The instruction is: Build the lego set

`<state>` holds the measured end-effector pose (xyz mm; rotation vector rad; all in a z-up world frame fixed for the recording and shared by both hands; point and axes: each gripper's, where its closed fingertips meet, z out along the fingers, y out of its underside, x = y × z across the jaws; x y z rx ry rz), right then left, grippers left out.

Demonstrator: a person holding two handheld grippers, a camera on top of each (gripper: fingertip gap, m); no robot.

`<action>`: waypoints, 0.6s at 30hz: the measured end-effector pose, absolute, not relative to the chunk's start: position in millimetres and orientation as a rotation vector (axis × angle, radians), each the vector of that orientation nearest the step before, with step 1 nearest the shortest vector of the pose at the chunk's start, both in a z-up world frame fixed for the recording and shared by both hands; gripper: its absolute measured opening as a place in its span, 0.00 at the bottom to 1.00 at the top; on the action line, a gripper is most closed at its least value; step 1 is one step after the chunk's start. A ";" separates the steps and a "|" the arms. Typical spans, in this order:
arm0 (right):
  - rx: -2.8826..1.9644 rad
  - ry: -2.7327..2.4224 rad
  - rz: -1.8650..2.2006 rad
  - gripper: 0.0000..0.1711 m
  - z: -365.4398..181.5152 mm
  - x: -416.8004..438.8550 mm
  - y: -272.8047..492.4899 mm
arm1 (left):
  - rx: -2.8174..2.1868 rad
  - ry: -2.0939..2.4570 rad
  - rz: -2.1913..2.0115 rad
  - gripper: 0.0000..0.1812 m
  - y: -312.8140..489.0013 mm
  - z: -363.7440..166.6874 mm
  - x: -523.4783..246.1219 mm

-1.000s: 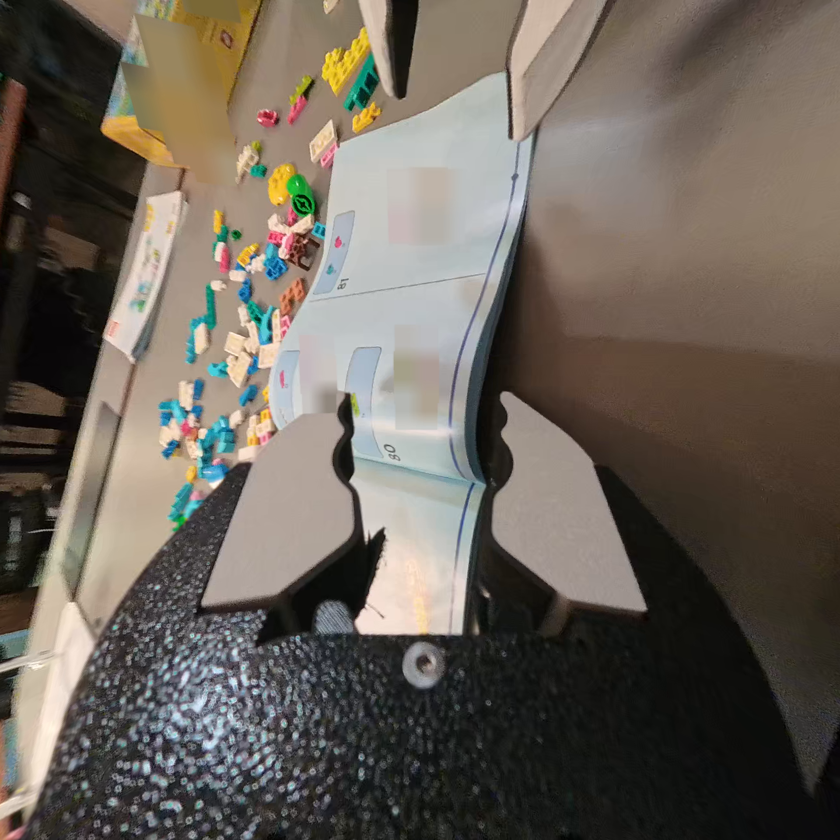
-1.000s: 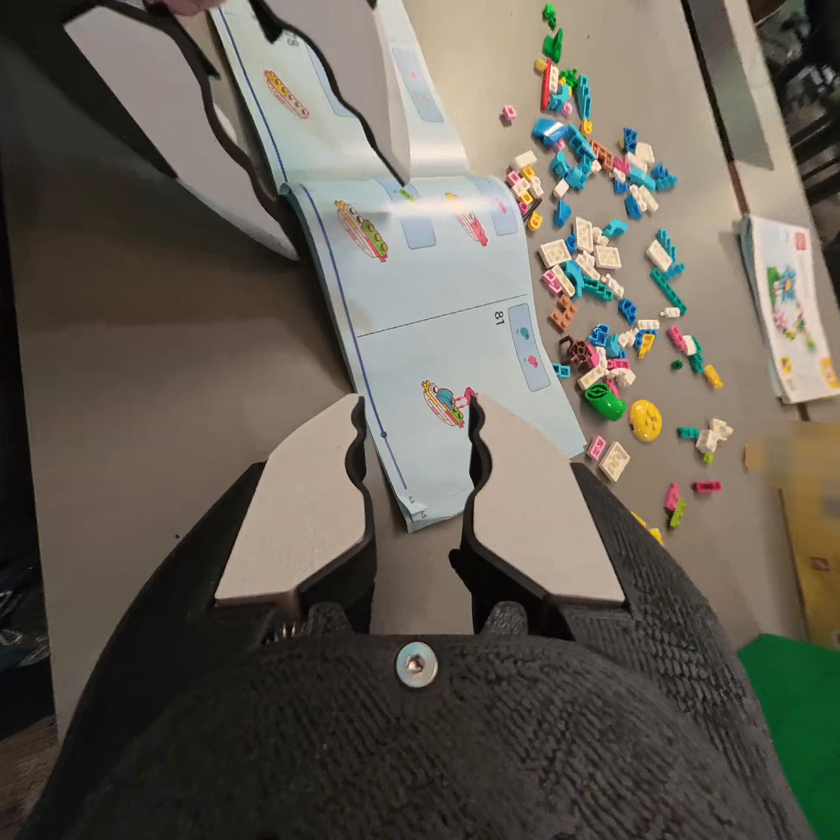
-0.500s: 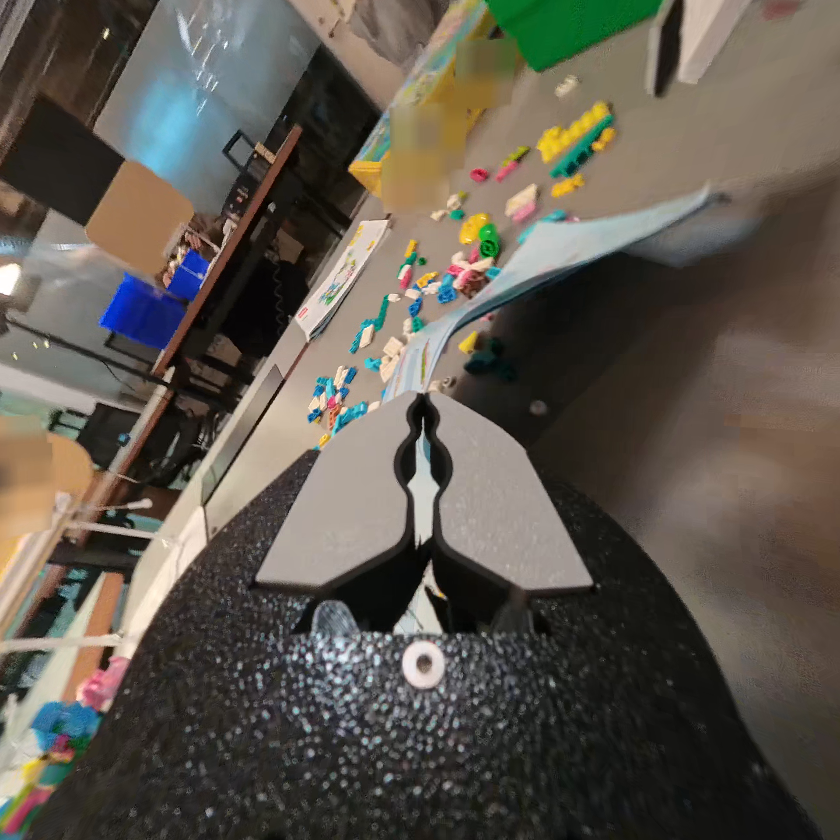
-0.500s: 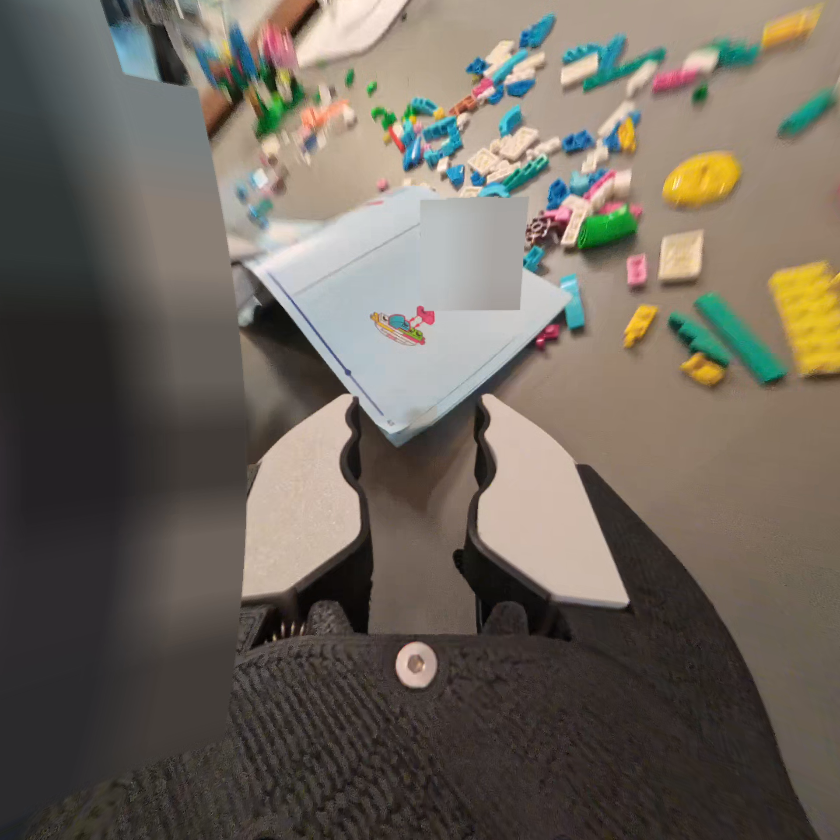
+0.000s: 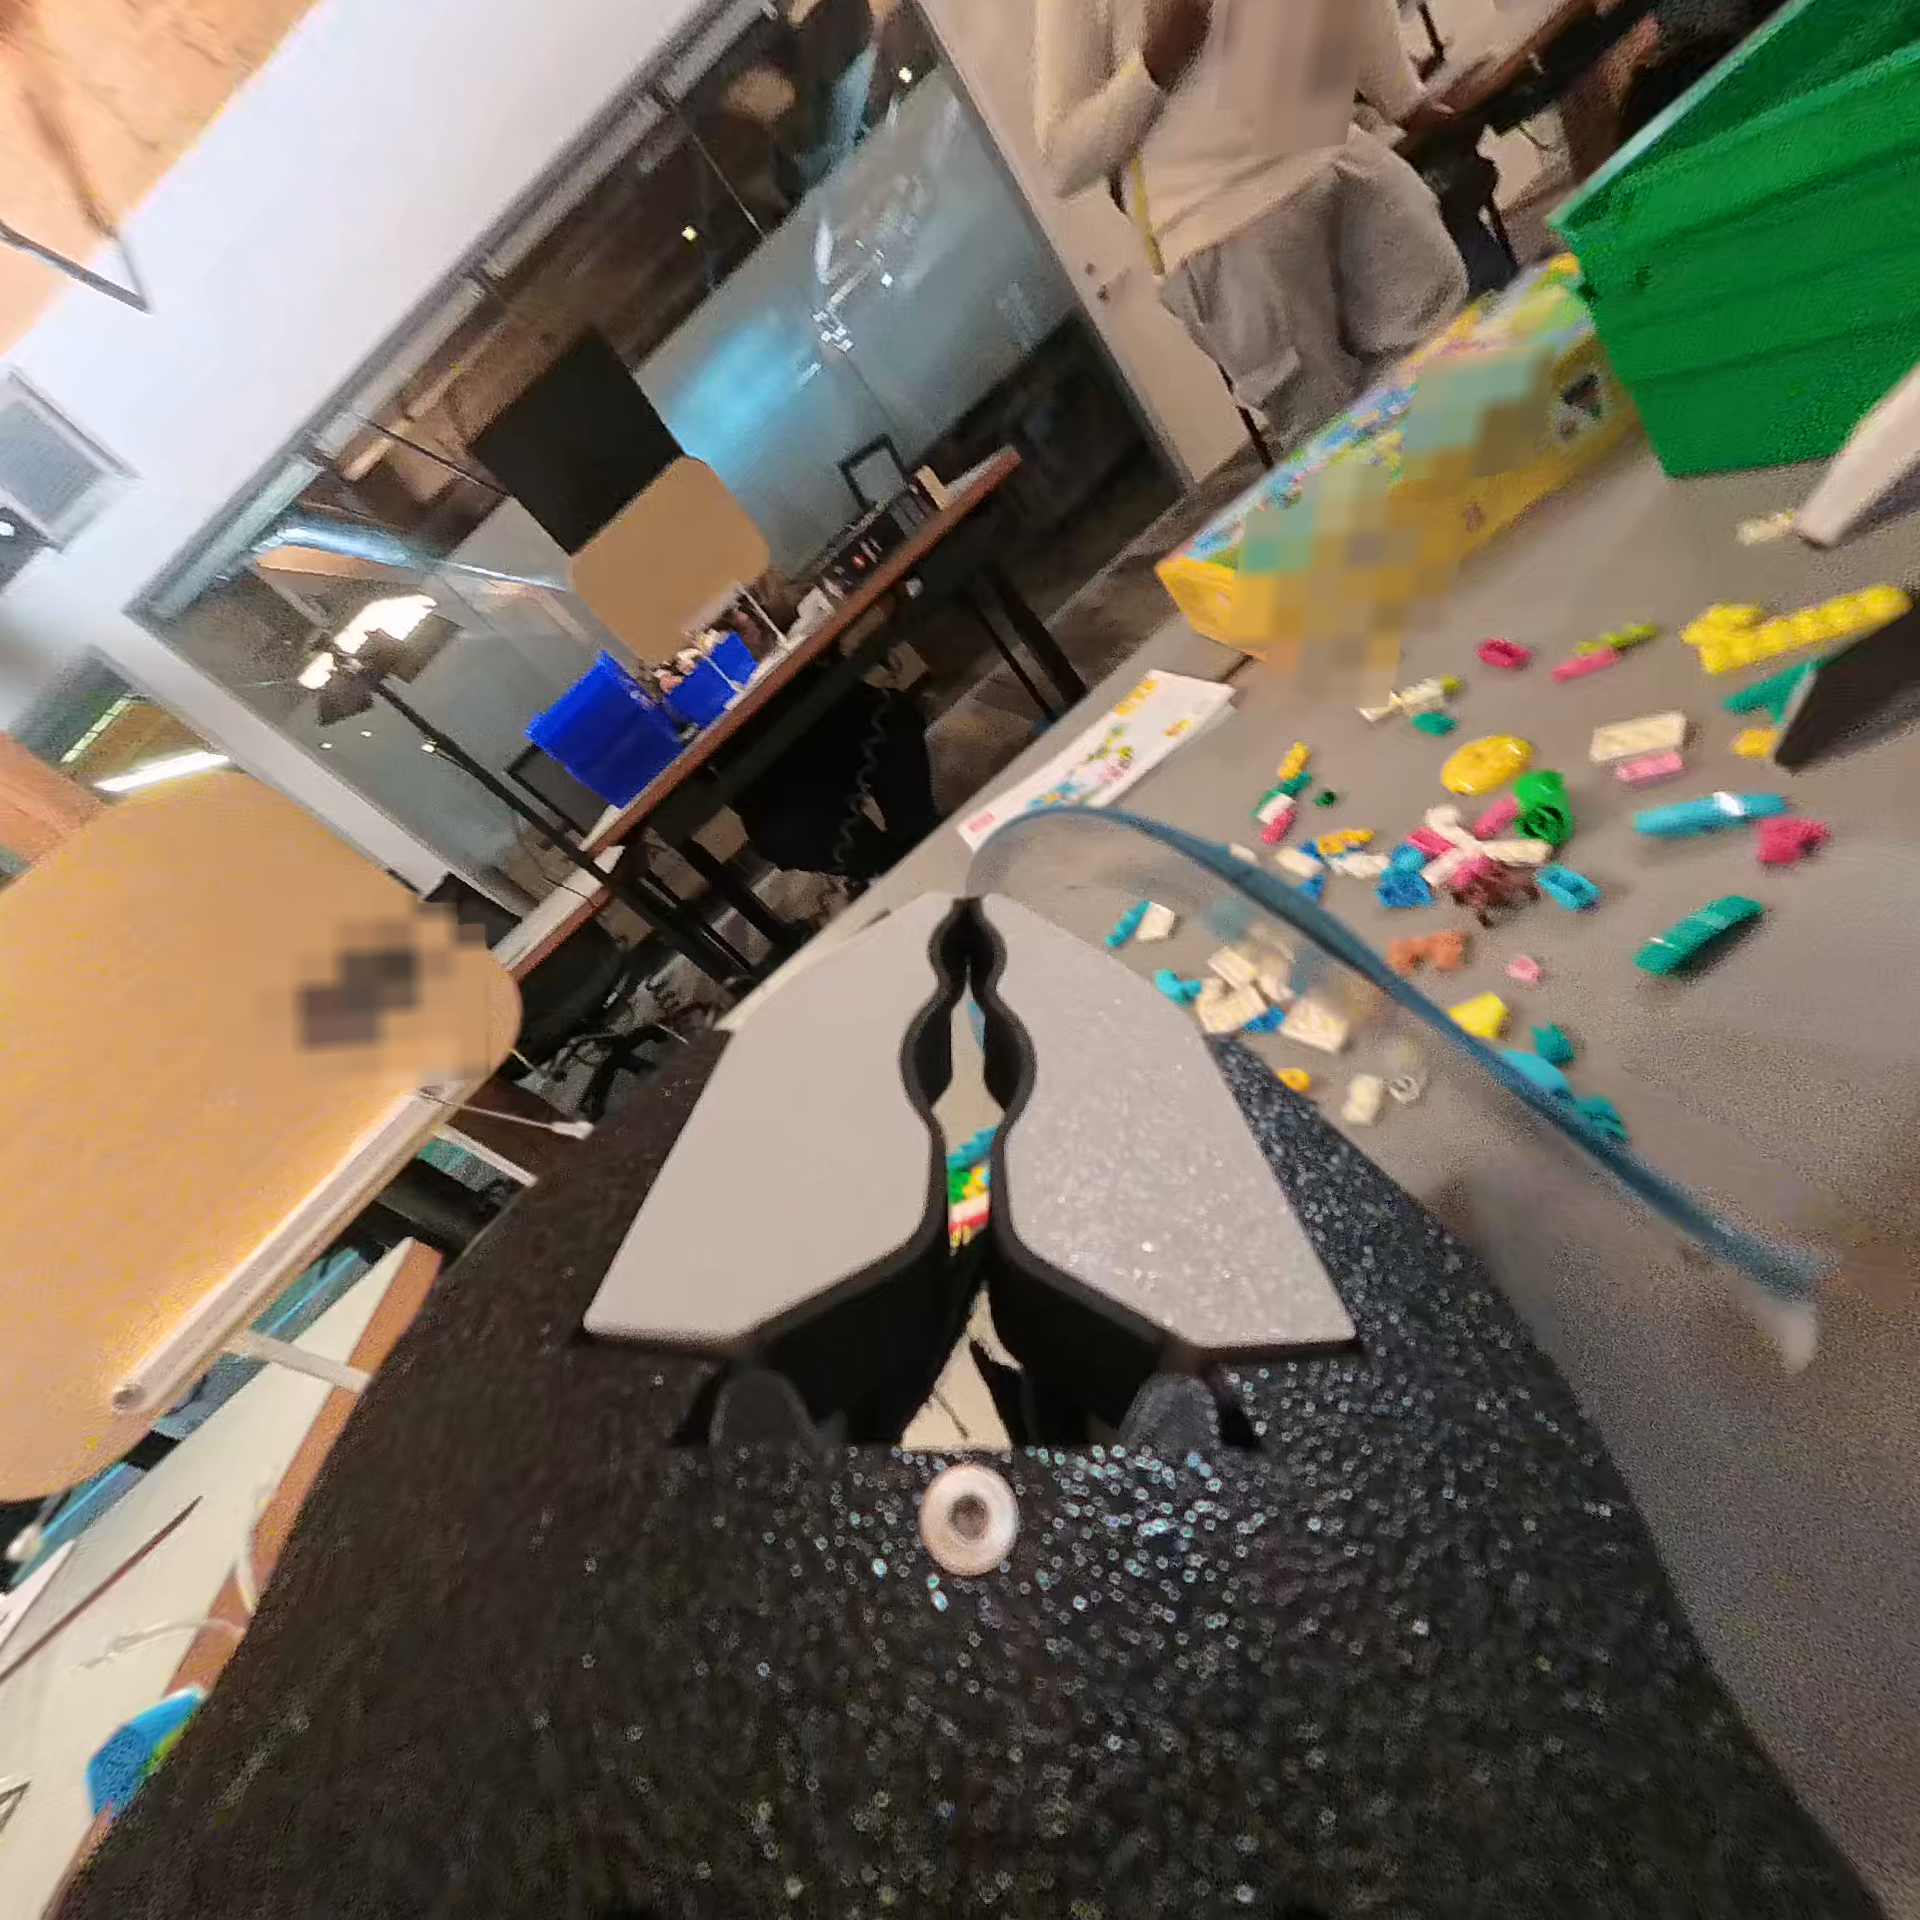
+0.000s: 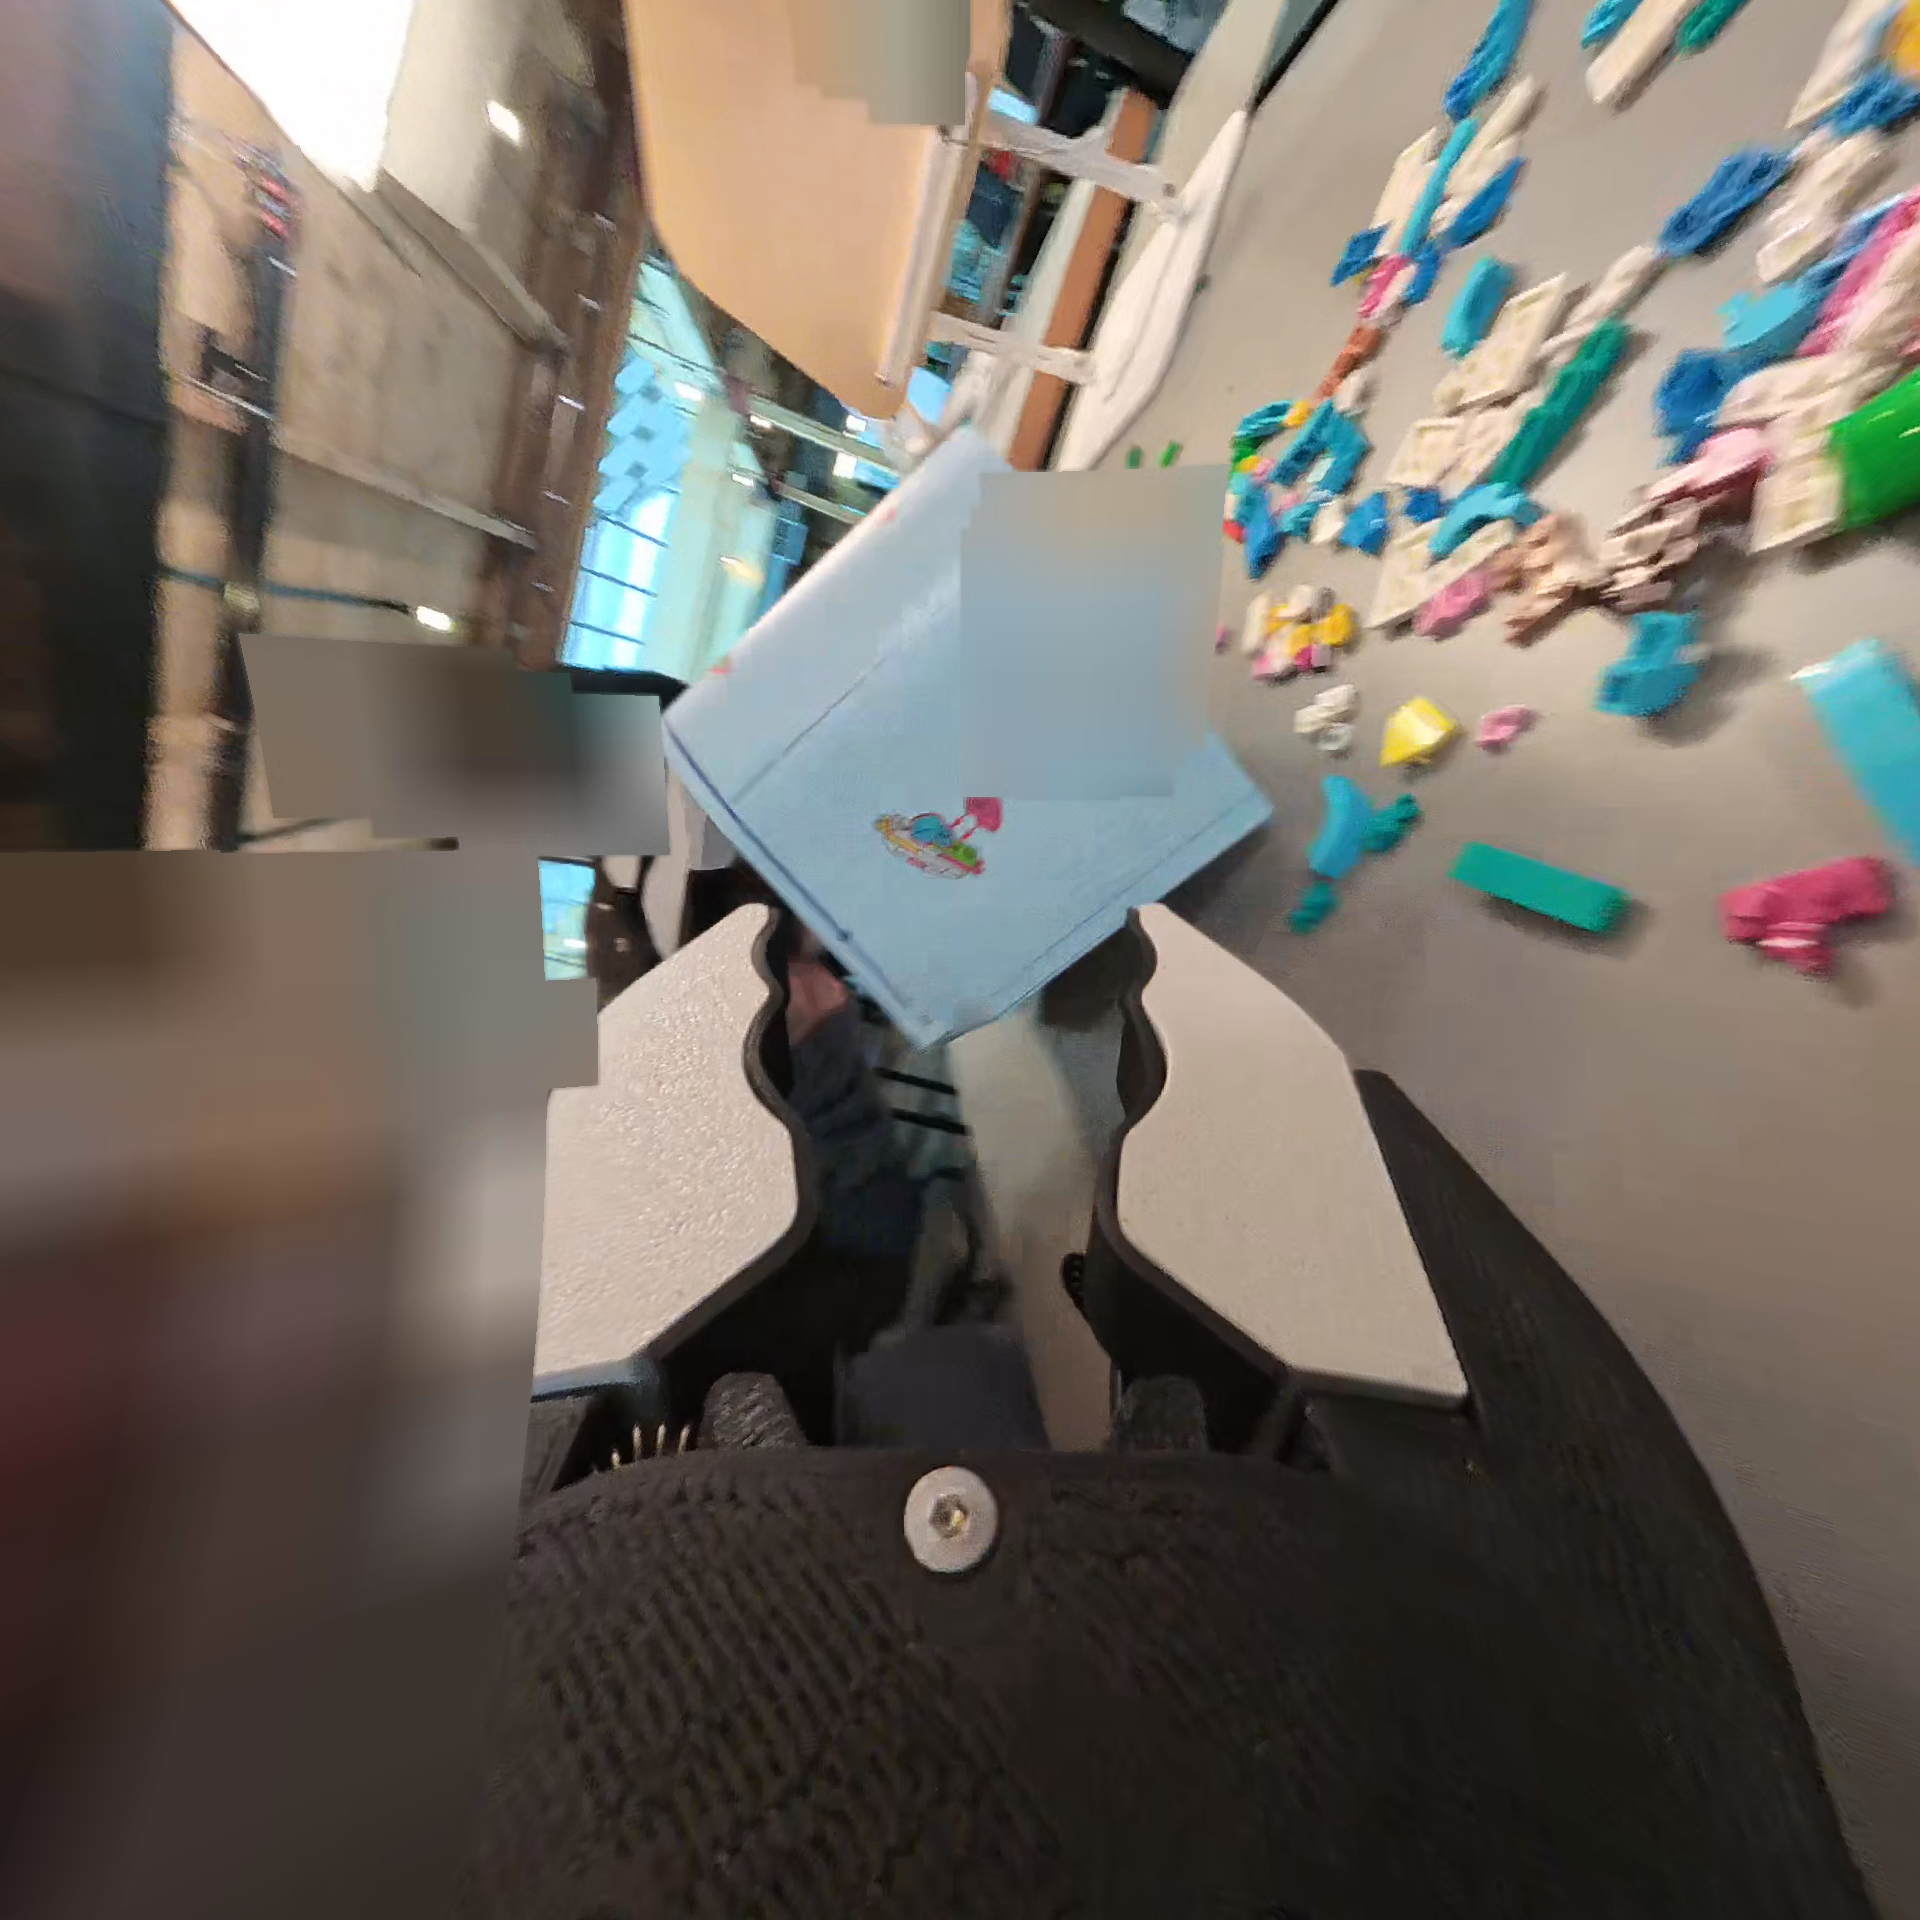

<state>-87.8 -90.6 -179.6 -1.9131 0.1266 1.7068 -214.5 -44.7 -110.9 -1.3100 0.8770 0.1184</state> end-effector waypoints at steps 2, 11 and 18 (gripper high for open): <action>-1.828 0.198 1.862 0.36 -171.9 -101.2 -88.9 | -1.285 0.845 0.116 0.00 -38.4 -92.7 -219.3; -1.351 0.436 2.199 0.45 -140.8 -158.8 -67.1 | -1.137 0.780 0.145 0.00 -19.5 -18.2 -221.0; -0.899 0.514 2.396 0.47 -98.7 -162.9 -43.7 | -1.053 0.777 0.161 0.00 -20.9 15.3 -212.4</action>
